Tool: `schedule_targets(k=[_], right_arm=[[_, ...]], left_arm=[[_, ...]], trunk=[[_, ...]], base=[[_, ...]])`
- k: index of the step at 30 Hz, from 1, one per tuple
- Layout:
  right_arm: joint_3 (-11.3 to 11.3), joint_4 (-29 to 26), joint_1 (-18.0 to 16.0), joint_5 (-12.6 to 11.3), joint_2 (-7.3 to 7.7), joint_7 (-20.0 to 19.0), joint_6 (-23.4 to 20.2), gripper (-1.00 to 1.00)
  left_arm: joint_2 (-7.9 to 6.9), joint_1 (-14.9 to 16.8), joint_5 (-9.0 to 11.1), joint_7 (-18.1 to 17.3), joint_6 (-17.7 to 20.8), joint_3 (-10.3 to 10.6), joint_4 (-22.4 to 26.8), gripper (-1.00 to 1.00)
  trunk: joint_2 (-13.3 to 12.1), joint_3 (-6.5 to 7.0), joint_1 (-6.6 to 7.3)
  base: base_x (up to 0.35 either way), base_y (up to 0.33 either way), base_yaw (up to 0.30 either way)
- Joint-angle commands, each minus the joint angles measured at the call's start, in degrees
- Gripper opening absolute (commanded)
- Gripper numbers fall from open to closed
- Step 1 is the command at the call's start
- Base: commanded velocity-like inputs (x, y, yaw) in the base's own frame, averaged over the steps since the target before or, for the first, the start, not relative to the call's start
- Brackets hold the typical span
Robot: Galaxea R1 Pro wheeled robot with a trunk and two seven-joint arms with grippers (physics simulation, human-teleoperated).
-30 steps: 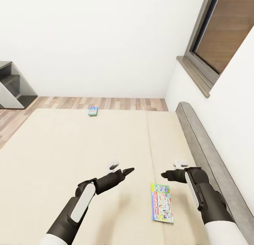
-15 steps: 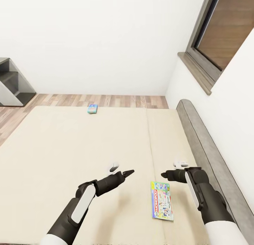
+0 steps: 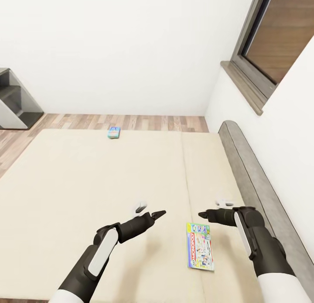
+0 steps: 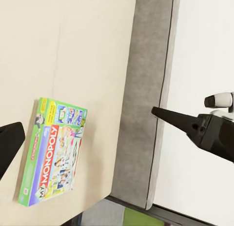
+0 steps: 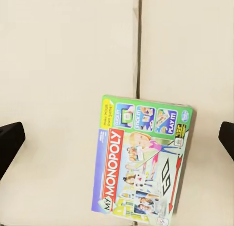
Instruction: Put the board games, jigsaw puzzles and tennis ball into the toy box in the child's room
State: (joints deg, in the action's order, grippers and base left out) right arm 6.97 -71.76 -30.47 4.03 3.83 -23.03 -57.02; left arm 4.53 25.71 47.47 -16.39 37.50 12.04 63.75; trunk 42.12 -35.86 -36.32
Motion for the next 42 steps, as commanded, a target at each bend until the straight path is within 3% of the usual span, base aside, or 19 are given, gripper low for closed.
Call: schedule_targets(k=[1,6,15,26,42], right_arm=[[0.09,-0.05,-0.03,0.38,0.0,-0.5,-0.22,1.0],[4.07,-0.06,-0.03,0.02,0.78,-6.25,-0.18,1.0],[6.48,-0.1,-0.03,0.35,1.68,-9.37,-0.14,1.0],[7.25,-0.12,-0.03,0.5,3.42,-10.36,-0.12,1.0],[7.42,-0.09,-0.03,0.63,3.91,-10.49,-0.18,1.0]], left_arm=[[0.02,0.03,0.17,-0.04,0.31,-0.06,0.01,1.0],[-0.02,0.04,0.17,-0.04,0.33,-0.08,-0.04,1.0],[0.01,0.02,0.18,-0.05,0.31,-0.03,-0.32,1.0],[0.02,0.01,0.24,-0.05,0.3,-0.01,-0.49,1.0],[0.04,0.03,0.25,-0.05,0.3,0.0,-0.54,1.0]], trunk=[[0.05,-0.08,-0.01],[0.05,-0.15,-0.01],[0.05,-0.2,-0.01],[0.05,-0.61,-0.01],[0.05,-1.93,-0.01]], base=[[0.0,0.0,0.0],[0.0,0.0,0.0],[0.0,0.0,0.0],[0.0,0.0,0.0],[0.0,0.0,0.0]])
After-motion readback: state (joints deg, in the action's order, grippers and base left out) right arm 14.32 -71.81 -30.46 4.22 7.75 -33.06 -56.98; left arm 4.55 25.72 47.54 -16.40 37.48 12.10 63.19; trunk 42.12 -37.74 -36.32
